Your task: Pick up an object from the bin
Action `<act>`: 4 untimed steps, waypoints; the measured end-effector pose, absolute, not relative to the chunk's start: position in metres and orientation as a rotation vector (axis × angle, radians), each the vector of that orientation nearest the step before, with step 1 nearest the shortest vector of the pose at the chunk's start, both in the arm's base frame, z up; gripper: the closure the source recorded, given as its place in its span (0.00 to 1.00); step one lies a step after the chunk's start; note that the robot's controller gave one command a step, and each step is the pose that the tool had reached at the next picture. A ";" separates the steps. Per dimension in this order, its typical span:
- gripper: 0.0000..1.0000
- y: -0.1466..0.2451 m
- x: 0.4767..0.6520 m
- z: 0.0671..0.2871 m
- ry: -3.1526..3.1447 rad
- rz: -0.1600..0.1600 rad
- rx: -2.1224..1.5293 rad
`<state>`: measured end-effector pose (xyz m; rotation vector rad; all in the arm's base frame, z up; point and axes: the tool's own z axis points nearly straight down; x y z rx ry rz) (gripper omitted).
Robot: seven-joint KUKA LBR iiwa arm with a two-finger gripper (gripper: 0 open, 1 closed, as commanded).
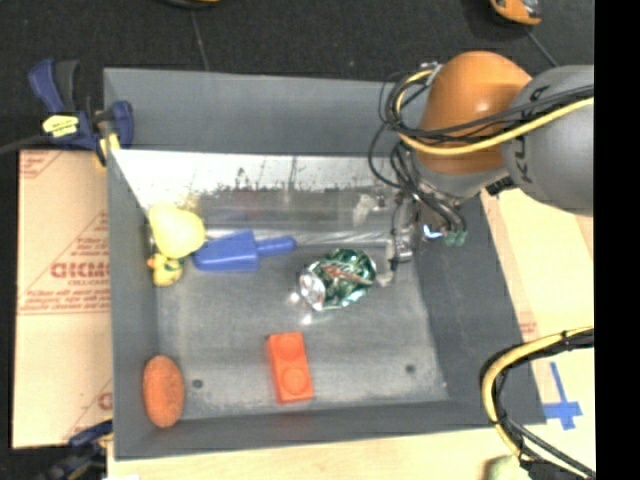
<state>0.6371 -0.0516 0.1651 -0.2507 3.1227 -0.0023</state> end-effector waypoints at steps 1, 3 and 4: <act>0.00 -0.041 0.609 0.100 3.123 -0.001 -0.052; 1.00 -0.034 0.611 0.074 3.122 -0.003 -0.046; 1.00 -0.034 0.611 0.074 3.122 -0.003 -0.047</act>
Offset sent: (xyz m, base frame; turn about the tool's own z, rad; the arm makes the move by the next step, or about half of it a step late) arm -0.0505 0.0341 -0.0877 -0.0339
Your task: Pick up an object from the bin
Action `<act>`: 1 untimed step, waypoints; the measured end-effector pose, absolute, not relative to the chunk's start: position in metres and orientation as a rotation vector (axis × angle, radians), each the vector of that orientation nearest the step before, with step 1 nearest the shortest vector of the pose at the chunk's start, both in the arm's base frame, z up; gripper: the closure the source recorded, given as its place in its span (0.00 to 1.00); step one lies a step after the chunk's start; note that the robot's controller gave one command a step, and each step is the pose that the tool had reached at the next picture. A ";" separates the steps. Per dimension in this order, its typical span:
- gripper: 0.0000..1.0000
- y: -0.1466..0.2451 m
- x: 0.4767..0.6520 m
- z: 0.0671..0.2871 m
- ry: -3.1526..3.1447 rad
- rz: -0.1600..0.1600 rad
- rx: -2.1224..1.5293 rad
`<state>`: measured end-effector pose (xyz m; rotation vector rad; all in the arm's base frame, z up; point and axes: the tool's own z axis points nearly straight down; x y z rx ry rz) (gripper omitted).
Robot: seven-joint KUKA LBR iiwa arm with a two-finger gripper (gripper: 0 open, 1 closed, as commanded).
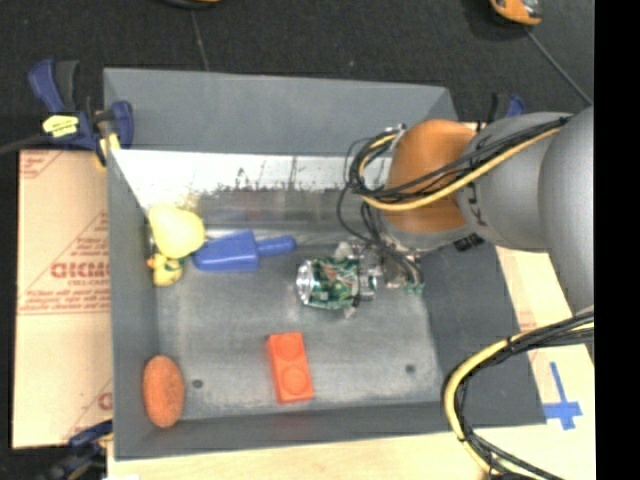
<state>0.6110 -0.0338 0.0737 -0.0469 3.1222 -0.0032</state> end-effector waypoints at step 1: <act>1.00 -0.044 0.626 0.140 3.124 -0.004 -0.048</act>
Offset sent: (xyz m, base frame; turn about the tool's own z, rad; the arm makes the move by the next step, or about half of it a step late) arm 0.0058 0.0052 0.1663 0.0367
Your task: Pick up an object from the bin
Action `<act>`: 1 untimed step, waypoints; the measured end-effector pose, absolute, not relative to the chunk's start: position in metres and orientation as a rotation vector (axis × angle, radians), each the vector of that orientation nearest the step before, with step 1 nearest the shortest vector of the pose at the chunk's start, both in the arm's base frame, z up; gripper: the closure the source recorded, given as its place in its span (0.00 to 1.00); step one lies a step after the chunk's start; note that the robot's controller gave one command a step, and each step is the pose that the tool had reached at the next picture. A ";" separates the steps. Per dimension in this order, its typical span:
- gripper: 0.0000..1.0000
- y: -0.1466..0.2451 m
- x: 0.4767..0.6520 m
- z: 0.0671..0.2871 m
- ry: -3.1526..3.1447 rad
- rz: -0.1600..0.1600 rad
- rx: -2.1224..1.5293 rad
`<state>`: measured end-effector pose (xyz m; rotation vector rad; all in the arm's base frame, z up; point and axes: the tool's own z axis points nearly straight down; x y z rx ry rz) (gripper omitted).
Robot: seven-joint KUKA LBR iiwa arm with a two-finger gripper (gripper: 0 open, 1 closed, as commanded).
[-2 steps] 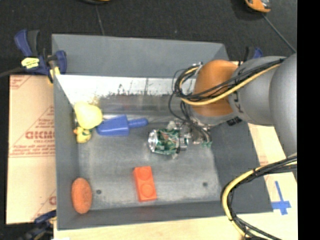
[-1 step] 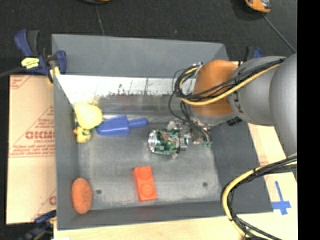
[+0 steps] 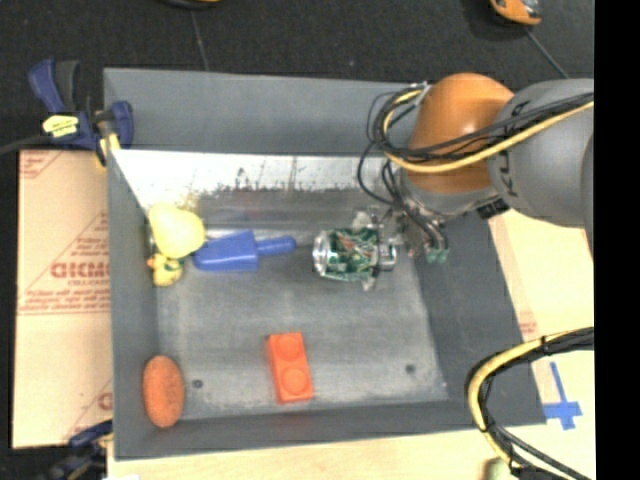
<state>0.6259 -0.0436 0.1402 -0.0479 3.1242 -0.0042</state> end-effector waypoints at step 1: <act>1.00 -0.035 0.621 0.208 3.130 0.000 -0.012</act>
Offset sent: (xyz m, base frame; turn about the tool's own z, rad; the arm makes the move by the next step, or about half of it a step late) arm 0.0087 0.0166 0.0126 0.0985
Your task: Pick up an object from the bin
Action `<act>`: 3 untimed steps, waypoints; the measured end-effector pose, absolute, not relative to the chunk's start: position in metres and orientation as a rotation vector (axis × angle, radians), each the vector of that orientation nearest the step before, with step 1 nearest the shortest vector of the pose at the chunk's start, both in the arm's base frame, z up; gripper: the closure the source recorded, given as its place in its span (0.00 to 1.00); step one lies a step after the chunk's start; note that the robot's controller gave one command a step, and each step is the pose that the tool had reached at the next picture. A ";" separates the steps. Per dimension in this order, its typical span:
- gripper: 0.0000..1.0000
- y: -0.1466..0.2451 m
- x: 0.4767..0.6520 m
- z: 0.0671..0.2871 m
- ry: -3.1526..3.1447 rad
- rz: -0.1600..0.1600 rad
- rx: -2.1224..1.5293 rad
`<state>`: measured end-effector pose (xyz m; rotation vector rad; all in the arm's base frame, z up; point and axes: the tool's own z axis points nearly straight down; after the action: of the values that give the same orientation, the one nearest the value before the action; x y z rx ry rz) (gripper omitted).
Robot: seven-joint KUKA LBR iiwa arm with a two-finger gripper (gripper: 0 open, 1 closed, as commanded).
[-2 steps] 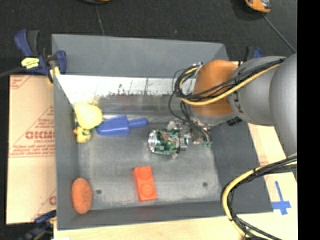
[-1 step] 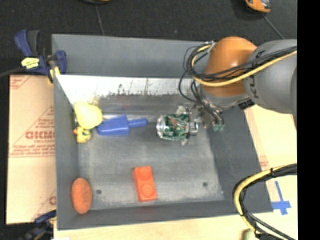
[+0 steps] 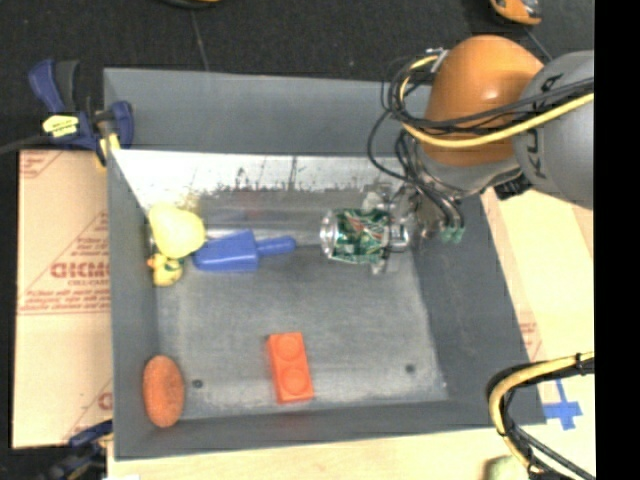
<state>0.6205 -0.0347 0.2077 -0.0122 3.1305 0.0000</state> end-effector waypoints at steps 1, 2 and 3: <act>1.00 -0.029 0.629 0.195 3.118 -0.002 0.060; 1.00 -0.011 0.625 0.159 3.121 0.003 0.083; 1.00 -0.015 0.621 0.114 3.112 0.003 0.144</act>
Offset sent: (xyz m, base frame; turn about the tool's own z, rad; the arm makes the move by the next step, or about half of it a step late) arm 0.0051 0.0236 -0.0462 0.0632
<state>0.6209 -0.0155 0.1142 0.1444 3.1116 0.0030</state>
